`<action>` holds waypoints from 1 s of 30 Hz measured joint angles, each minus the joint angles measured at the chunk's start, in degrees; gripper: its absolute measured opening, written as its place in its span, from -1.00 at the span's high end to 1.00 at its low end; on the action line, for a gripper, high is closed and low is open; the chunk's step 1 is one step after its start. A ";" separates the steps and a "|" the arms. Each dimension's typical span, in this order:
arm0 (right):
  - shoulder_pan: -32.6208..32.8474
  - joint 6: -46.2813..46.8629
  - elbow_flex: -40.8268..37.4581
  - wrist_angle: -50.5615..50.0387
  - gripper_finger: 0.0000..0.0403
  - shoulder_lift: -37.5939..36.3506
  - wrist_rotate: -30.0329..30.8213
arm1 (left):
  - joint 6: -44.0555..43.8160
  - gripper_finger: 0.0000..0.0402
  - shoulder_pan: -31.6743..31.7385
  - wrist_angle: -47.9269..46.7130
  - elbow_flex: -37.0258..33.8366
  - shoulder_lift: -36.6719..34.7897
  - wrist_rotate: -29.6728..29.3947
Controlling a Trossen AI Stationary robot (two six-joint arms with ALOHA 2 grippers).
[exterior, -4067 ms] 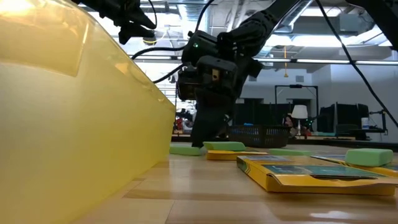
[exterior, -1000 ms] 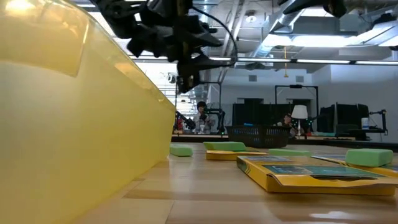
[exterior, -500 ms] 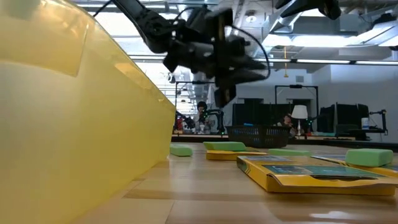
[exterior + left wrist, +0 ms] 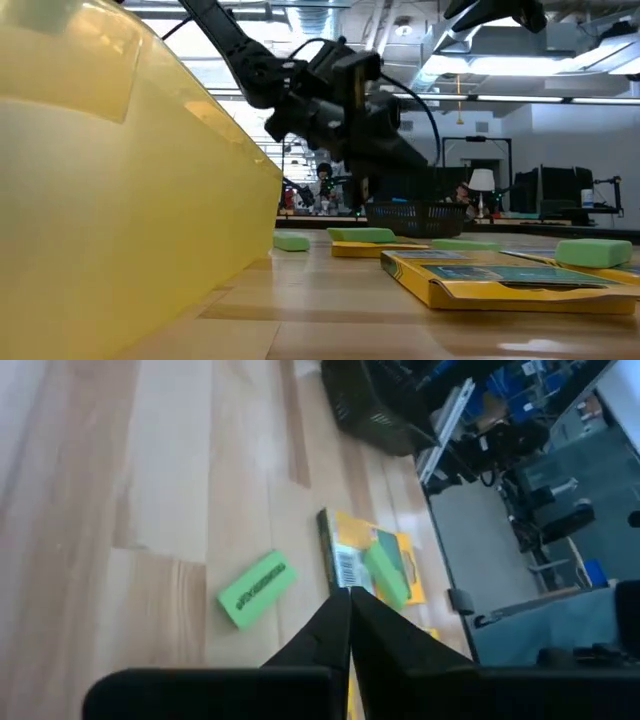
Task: Pick & Place School Supplies
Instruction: Put the green eraser into the bottom black bin
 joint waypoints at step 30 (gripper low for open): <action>-0.96 0.00 0.00 0.25 0.49 0.04 -2.83 | -0.40 1.00 -3.76 -4.46 8.02 9.21 -3.35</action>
